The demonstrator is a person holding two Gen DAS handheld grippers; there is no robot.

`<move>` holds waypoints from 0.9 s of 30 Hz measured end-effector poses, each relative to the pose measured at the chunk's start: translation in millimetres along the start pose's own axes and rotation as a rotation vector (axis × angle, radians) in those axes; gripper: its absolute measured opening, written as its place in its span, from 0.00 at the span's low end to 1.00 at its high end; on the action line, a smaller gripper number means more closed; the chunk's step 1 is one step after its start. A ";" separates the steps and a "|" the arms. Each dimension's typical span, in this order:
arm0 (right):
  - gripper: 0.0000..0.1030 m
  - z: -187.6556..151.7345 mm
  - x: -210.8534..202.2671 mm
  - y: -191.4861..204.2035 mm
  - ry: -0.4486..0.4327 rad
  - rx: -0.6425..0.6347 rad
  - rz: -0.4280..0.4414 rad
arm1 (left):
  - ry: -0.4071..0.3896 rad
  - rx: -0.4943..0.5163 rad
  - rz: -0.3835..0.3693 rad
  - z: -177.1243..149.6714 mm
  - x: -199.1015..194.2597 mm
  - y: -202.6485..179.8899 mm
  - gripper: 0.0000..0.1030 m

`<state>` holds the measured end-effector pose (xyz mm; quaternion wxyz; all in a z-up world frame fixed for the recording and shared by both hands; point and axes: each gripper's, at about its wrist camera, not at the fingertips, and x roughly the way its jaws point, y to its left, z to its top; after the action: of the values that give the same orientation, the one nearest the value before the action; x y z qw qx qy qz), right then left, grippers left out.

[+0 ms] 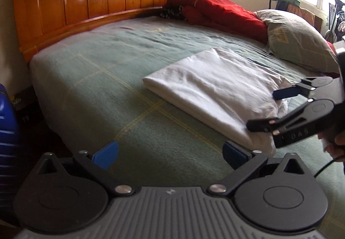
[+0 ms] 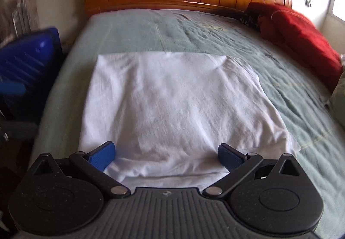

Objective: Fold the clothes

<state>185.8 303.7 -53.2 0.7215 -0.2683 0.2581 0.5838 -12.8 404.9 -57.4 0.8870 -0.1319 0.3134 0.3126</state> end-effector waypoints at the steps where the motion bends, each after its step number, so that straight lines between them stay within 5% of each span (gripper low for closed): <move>1: 1.00 -0.4 -2.7 3.3 -0.002 -0.012 -0.005 | -0.005 -0.001 -0.006 -2.2 0.0 1.1 0.99; 4: 1.00 6.8 -18.3 8.5 -0.045 -0.002 0.031 | -0.011 -0.016 -0.030 -8.2 3.1 5.4 0.99; 10: 1.00 6.5 0.5 18.6 0.076 -0.002 0.020 | -0.033 0.029 -0.004 -14.2 -5.3 4.1 0.99; 27: 1.00 -21.1 -104.4 21.7 0.082 0.236 -0.057 | -0.007 0.172 -0.060 -14.7 -62.4 -40.0 0.99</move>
<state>143.9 219.5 1.3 0.7531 -0.2124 0.3466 0.5172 -32.2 338.3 -27.3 0.9050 -0.0637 0.3320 0.2583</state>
